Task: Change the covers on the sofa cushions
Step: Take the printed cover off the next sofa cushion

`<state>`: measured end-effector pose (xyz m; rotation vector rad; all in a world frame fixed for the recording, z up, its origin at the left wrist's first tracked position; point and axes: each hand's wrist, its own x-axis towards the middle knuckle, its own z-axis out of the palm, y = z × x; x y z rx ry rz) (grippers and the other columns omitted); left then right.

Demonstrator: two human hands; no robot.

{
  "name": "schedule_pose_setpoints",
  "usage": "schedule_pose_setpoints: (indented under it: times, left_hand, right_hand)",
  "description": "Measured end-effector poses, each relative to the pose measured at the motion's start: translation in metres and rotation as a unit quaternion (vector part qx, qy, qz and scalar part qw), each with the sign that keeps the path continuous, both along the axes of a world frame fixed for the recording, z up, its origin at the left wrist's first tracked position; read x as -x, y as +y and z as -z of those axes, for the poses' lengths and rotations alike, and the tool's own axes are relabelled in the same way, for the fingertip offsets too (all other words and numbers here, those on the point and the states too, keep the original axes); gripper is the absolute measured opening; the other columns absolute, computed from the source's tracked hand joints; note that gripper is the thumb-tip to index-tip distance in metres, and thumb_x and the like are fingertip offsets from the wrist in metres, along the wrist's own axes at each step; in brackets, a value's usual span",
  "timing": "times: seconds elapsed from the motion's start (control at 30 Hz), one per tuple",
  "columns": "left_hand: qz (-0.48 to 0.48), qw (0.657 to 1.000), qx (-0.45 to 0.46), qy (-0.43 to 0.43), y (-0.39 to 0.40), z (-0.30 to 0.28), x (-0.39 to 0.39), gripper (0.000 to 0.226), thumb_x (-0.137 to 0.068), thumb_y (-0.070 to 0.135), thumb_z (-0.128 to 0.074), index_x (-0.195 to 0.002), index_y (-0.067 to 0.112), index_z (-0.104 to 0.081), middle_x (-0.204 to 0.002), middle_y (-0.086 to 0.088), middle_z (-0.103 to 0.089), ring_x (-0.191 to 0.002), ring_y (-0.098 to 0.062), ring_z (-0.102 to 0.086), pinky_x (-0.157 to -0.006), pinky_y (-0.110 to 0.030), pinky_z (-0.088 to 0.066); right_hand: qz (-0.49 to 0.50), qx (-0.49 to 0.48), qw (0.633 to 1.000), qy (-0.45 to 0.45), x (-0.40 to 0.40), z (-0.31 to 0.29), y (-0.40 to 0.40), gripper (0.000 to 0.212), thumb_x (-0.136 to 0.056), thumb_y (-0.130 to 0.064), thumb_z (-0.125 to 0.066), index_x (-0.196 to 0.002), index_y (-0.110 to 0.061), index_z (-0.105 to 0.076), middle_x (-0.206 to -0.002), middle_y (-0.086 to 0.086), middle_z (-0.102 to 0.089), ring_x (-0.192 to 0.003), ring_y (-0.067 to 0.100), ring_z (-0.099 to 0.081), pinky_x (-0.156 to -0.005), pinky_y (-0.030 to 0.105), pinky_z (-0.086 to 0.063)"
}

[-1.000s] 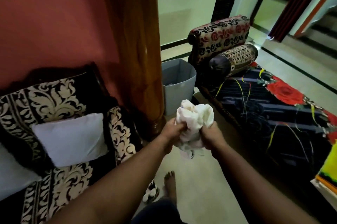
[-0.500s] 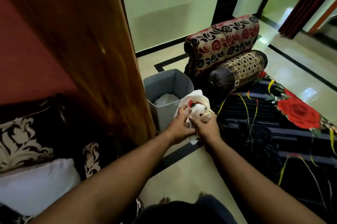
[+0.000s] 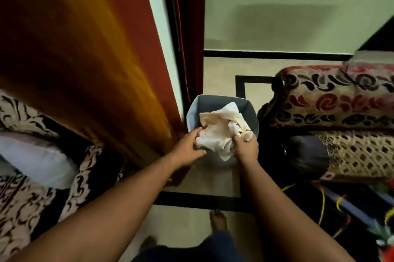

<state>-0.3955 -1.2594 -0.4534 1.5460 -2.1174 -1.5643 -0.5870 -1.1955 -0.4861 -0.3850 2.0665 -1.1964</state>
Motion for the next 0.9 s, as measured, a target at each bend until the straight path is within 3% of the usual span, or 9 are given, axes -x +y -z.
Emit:
schedule_pose_setpoints:
  times: [0.07, 0.13, 0.23, 0.33, 0.43, 0.57, 0.73, 0.9]
  left_hand:
    - [-0.024, 0.999, 0.012, -0.026, -0.012, 0.005, 0.012, 0.082, -0.084, 0.01, -0.078, -0.154, 0.018, -0.036, -0.152, -0.009, -0.045, -0.13, -0.023, -0.052, -0.108, -0.034, -0.045]
    - [-0.044, 0.998, 0.008, -0.043, -0.025, 0.01, 0.025, 0.078, -0.086, 0.015, -0.077, -0.154, 0.024, -0.038, -0.152, -0.005, -0.044, -0.132, -0.022, -0.049, -0.109, -0.035, -0.044]
    - [-0.088, 0.994, 0.015, -0.059, -0.04, 0.02, 0.036, 0.075, -0.088, 0.019, -0.076, -0.153, 0.026, -0.04, -0.152, -0.003, -0.044, -0.136, -0.022, -0.046, -0.11, -0.035, -0.043]
    - [-0.127, 0.989, 0.013, -0.067, -0.049, 0.027, 0.042, 0.074, -0.088, 0.018, -0.076, -0.152, 0.025, -0.04, -0.151, -0.005, -0.044, -0.136, -0.024, -0.045, -0.11, -0.037, -0.042]
    - [-0.146, 0.987, 0.006, -0.066, -0.051, 0.034, 0.042, 0.071, -0.09, 0.017, -0.075, -0.152, 0.024, -0.041, -0.15, -0.006, -0.044, -0.136, -0.022, -0.046, -0.1, -0.028, -0.041]
    - [-0.169, 0.983, 0.001, -0.069, -0.048, 0.035, 0.036, 0.07, -0.092, 0.02, -0.073, -0.153, 0.026, -0.039, -0.153, -0.003, -0.042, -0.137, -0.02, -0.044, -0.1, -0.028, -0.041]
    - [-0.219, 0.975, -0.013, -0.043, -0.029, 0.021, 0.008, 0.07, -0.094, 0.024, -0.071, -0.155, 0.025, -0.037, -0.152, 0.0, -0.044, -0.134, -0.018, -0.047, -0.099, -0.029, -0.043]
    - [-0.321, 0.946, -0.033, 0.022, 0.008, -0.015, -0.048, 0.067, -0.096, 0.032, -0.068, -0.155, 0.026, -0.036, -0.152, 0.001, -0.044, -0.127, -0.014, -0.047, -0.101, -0.039, -0.049]
  right_hand:
    - [-0.017, 0.002, 1.0, -0.015, 0.023, 0.006, -0.02, 0.028, -0.085, -0.005, -0.066, -0.113, -0.004, -0.063, -0.096, 0.007, -0.068, -0.081, 0.02, -0.062, -0.057, 0.006, -0.042]
    - [-0.033, -0.006, 0.999, -0.024, 0.046, 0.017, -0.04, 0.034, -0.083, -0.01, -0.067, -0.117, -0.011, -0.063, -0.099, 0.003, -0.069, -0.09, 0.022, -0.066, -0.072, 0.02, -0.052]
    - [-0.06, -0.023, 0.997, -0.041, 0.069, 0.036, -0.065, 0.044, -0.083, -0.016, -0.067, -0.126, -0.018, -0.06, -0.109, 0.003, -0.069, -0.099, 0.025, -0.066, -0.089, 0.037, -0.055]
    - [-0.082, -0.029, 0.995, -0.039, 0.082, 0.047, -0.089, 0.048, -0.085, -0.017, -0.067, -0.132, -0.019, -0.055, -0.117, 0.005, -0.067, -0.104, 0.026, -0.063, -0.095, 0.042, -0.054]
    - [-0.122, -0.031, 0.99, -0.055, 0.089, 0.056, -0.11, 0.049, -0.089, -0.015, -0.069, -0.136, -0.017, -0.052, -0.125, 0.008, -0.064, -0.11, 0.028, -0.062, -0.097, 0.039, -0.051]
    - [-0.171, -0.063, 0.977, -0.106, 0.092, 0.06, -0.123, 0.078, -0.092, -0.027, -0.07, -0.157, -0.029, -0.028, -0.156, 0.01, -0.04, -0.132, 0.036, -0.049, -0.109, 0.05, -0.044]
    - [-0.221, -0.021, 0.961, -0.167, 0.067, 0.051, -0.113, 0.06, -0.095, -0.021, -0.068, -0.149, -0.028, -0.042, -0.149, 0.005, -0.05, -0.124, 0.023, -0.057, -0.109, 0.046, -0.045]
    - [-0.299, 0.018, 0.932, -0.204, -0.003, 0.019, -0.085, 0.051, -0.096, -0.014, -0.066, -0.144, -0.016, -0.049, -0.139, 0.008, -0.059, -0.126, 0.022, -0.059, -0.109, 0.046, -0.047]
